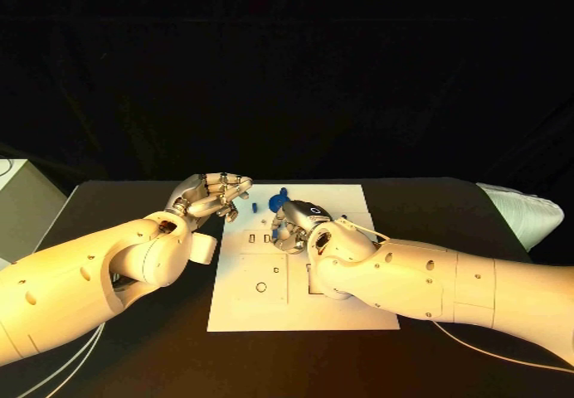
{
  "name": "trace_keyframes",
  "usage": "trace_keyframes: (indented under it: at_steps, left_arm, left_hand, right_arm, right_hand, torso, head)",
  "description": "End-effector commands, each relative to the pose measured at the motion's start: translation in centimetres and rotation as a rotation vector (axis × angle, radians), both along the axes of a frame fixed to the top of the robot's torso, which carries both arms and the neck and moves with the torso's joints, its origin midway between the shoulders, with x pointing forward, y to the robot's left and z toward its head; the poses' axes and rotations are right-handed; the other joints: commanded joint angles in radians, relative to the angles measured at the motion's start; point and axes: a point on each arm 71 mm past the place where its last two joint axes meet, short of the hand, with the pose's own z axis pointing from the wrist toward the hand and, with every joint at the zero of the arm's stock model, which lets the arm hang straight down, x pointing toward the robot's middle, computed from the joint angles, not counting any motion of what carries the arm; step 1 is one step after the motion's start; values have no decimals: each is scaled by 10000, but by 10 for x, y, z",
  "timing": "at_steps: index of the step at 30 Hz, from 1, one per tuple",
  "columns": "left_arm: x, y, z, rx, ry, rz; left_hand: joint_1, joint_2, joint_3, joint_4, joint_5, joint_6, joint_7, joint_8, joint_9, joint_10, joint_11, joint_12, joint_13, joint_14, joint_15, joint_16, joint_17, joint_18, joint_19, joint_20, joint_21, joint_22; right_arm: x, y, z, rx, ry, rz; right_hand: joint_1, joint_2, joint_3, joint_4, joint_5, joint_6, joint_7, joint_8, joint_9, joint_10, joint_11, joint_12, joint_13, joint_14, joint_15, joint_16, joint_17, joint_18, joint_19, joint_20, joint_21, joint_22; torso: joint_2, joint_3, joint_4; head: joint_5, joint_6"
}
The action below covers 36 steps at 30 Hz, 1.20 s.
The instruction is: Assemble the parts on the task board
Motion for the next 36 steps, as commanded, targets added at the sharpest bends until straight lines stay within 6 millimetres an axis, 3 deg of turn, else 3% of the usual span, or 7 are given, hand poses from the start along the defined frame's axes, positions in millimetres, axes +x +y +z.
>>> trace_keyframes:
  at_steps: [1,36]
  left_arm:
    - [-1,-2,1,48,-70,-101]
    - [-1,-2,1,83,-57,-196]
  left_hand:
    - [-72,-24,64,8,54,-96,-8,64,20,-83,9,65,30,92,-4,72,72,-182,78,17,57,46]
    - [-75,-14,101,9,54,-175,-22,134,99,-163,-4,310,173,373,-12,440,603,-243,284,13,342,418]
  right_arm:
    - [0,1,-1,-124,-74,30]
    - [-1,3,-9,7,-59,37]
  right_hand:
    - [-91,13,33,-7,26,62,18,26,9,1047,-75,21,2628,1025,21,26,2496,-68,1068,-19,22,2633]
    - [-271,-160,-6,9,-50,-177,103,-55,-20,1047,-5,21,2628,1016,86,15,2458,-68,1068,43,22,2633]
  torso:
    - [0,-3,2]
    - [-3,13,-22]
  head:
    - [5,-17]
    - [98,-118]
